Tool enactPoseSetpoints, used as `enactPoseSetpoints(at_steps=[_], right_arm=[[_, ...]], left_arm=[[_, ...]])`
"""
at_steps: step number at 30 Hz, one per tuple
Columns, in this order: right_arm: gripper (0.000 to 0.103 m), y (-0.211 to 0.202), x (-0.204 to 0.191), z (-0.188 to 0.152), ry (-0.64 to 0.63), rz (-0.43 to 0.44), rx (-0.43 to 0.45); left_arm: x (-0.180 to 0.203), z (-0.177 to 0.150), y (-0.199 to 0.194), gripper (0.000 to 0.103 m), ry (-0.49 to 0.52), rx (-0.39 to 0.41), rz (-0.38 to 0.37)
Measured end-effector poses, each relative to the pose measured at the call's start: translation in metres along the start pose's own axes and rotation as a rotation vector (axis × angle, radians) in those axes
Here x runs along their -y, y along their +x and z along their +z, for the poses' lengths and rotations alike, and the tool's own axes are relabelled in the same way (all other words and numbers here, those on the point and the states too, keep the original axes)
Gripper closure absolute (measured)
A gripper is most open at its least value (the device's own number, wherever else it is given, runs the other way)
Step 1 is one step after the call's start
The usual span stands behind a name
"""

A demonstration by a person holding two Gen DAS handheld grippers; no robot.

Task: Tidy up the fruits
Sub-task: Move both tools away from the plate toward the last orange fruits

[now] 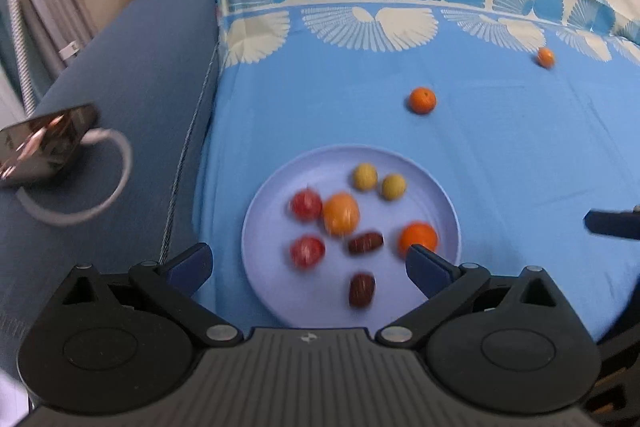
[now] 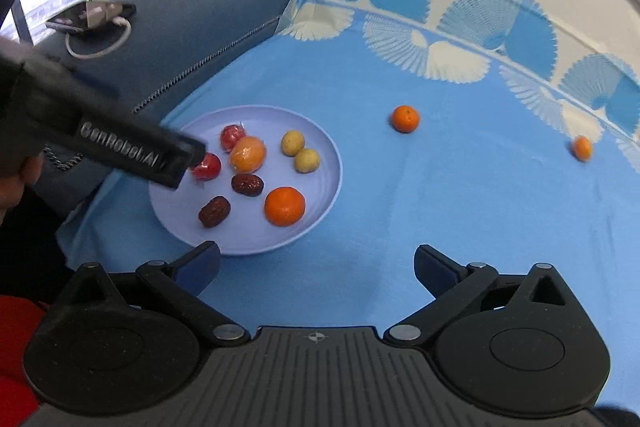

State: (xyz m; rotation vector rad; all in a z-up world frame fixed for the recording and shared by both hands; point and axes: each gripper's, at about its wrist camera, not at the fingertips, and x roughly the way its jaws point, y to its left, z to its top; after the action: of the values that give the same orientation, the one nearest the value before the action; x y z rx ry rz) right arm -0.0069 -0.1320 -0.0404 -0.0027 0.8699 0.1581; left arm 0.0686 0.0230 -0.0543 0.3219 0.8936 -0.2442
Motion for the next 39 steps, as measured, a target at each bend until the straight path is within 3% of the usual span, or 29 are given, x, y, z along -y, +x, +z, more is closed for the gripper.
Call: enactPoseSetpoints(at_steps=[7,18,28,39], right_arm=[[0.001,-0.057,-0.001,-0.011,0.009,-0.077,0.141],[0.001,-0.112,-0.008,-0.028,-0.013,-0.132,0.267],[0.001,-0.125,-0.002,-0.035,0.028,-0.144,0.297],[0.001,-0.117,0.002,-0.036,0.052,-0.127,0.281]], left_arm=[[0.011,-0.021,-0.048,0.000,-0.016,0.044,0.004],[0.025,-0.030,-0.105,0.000,-0.018,0.151,-0.002],[0.043,-0.040,-0.124,0.000,0.059,0.201,0.011],[0.042,-0.038,-0.117,0.000,0.062,0.174,0.019]])
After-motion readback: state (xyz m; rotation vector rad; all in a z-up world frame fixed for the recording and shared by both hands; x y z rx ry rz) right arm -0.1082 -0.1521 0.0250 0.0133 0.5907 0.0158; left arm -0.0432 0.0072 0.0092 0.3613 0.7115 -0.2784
